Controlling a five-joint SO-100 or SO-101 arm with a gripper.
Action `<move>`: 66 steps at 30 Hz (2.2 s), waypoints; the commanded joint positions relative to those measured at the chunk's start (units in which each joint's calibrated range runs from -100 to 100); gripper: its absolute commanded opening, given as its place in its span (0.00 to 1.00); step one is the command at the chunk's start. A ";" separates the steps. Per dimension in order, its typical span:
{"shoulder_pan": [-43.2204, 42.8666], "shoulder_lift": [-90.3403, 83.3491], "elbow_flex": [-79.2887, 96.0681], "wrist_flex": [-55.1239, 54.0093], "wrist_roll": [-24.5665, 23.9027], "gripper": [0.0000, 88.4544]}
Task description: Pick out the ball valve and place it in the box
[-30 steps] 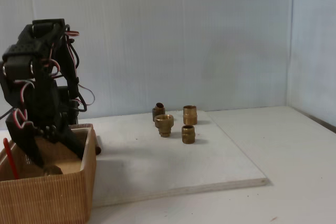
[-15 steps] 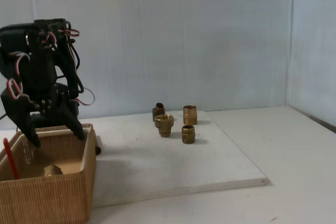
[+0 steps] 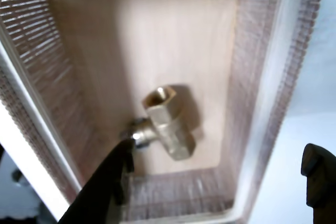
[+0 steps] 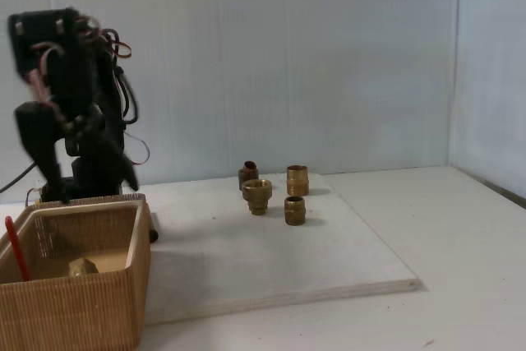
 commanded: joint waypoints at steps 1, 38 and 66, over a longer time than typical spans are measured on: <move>-5.65 -6.97 1.36 0.94 -1.48 0.38; -54.35 0.91 -2.79 -34.44 -49.15 0.38; -66.38 34.91 -44.04 0.77 -56.45 0.38</move>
